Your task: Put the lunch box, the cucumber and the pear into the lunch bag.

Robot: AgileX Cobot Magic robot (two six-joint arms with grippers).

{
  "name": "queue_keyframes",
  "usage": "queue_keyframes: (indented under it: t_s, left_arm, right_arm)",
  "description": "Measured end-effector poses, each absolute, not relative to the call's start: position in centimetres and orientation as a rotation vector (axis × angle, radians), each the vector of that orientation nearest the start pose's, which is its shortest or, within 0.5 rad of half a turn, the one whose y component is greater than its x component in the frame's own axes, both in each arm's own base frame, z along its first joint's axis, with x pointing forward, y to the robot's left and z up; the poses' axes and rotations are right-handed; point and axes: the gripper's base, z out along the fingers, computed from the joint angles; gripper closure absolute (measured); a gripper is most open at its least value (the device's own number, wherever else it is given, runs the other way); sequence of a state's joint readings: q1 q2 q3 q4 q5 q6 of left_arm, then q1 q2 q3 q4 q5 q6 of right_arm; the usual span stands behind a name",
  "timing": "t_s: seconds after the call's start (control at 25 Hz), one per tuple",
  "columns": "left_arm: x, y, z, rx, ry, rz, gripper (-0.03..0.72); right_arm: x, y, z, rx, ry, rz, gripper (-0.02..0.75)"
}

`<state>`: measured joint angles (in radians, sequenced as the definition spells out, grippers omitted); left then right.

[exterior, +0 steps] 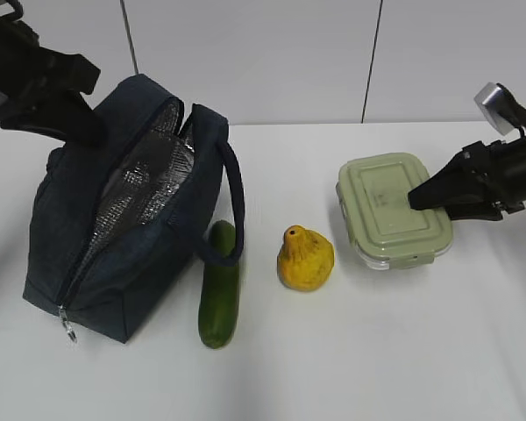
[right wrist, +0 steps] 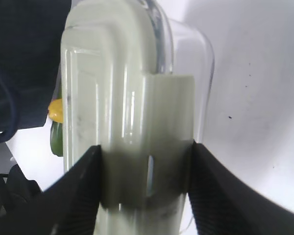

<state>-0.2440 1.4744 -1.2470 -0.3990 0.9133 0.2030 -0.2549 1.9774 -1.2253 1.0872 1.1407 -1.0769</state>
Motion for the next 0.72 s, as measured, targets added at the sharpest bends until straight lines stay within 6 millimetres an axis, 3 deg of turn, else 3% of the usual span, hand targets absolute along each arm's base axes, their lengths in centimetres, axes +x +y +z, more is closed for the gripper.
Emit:
queue_keyframes:
  t_s: [0.48,0.72]
  left_arm:
    - [29.4,-10.3,32.1,0.349,2.554,-0.529,0.686]
    - [30.2,-10.6,31.0,0.32,2.585,-0.565,0.687]
  right_arm:
    - [36.9,-0.4,20.7,-0.261,2.399,1.174,0.345]
    - [36.7,0.0,22.8,-0.224,2.335,1.197,0.345]
